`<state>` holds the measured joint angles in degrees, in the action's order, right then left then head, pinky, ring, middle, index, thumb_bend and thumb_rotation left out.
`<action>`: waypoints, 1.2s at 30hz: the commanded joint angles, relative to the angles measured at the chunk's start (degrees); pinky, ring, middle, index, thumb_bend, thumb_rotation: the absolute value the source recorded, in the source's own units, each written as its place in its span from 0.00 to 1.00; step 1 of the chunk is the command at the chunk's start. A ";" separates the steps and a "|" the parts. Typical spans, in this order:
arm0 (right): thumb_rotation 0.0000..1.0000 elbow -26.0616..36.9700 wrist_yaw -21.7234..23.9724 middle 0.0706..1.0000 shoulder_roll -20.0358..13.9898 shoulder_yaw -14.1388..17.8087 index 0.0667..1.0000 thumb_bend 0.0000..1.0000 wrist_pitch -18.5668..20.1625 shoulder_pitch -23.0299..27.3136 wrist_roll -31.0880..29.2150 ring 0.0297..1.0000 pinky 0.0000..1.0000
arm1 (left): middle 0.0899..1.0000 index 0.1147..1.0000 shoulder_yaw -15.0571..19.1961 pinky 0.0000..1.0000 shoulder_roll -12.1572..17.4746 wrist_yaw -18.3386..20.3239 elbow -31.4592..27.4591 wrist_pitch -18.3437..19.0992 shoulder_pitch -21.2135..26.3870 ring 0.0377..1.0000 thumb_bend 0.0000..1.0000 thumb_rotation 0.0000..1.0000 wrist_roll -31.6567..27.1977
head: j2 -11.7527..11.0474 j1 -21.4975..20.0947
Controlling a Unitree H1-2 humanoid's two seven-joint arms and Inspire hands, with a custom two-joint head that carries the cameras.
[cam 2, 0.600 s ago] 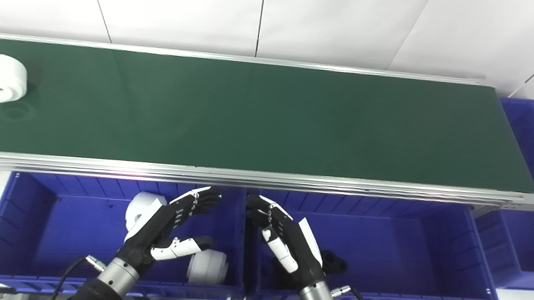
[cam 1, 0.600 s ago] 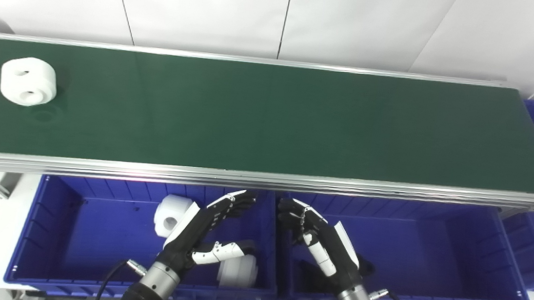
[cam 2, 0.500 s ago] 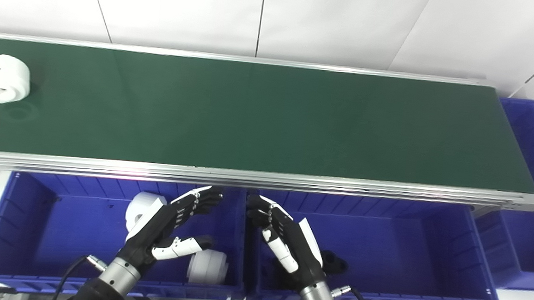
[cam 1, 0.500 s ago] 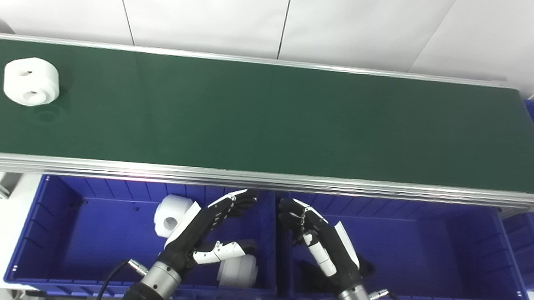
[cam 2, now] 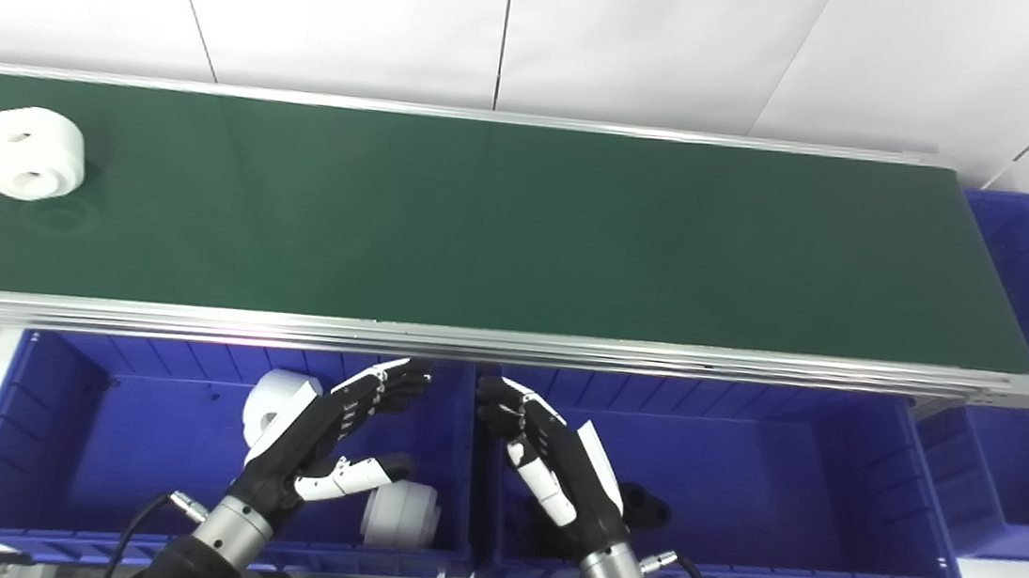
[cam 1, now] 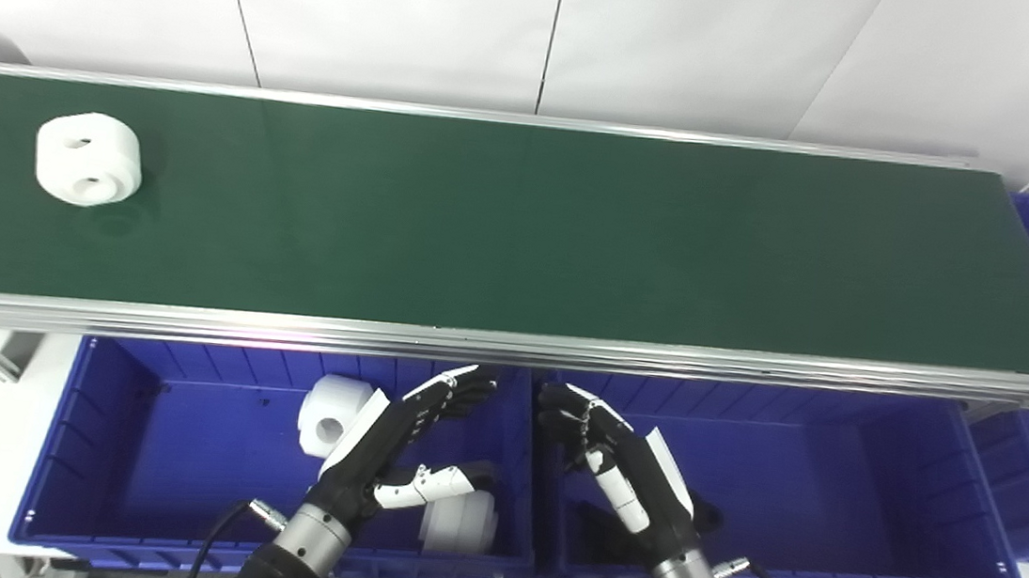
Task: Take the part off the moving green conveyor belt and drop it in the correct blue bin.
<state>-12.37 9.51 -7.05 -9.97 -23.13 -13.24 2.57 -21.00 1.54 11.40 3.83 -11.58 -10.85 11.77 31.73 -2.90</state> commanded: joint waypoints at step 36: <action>0.92 -11.33 1.47 0.79 -0.57 1.65 0.77 0.78 -3.80 5.13 -2.97 0.76 0.71 | 0.79 0.77 0.01 0.73 -2.45 -4.53 16.17 -13.92 5.85 0.79 0.69 0.66 2.61 | -14.69 6.68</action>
<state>-22.60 10.33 -7.09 -8.58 -26.53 -7.79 -0.32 -20.90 -0.28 7.64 20.21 -22.72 -6.20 14.40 16.97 3.69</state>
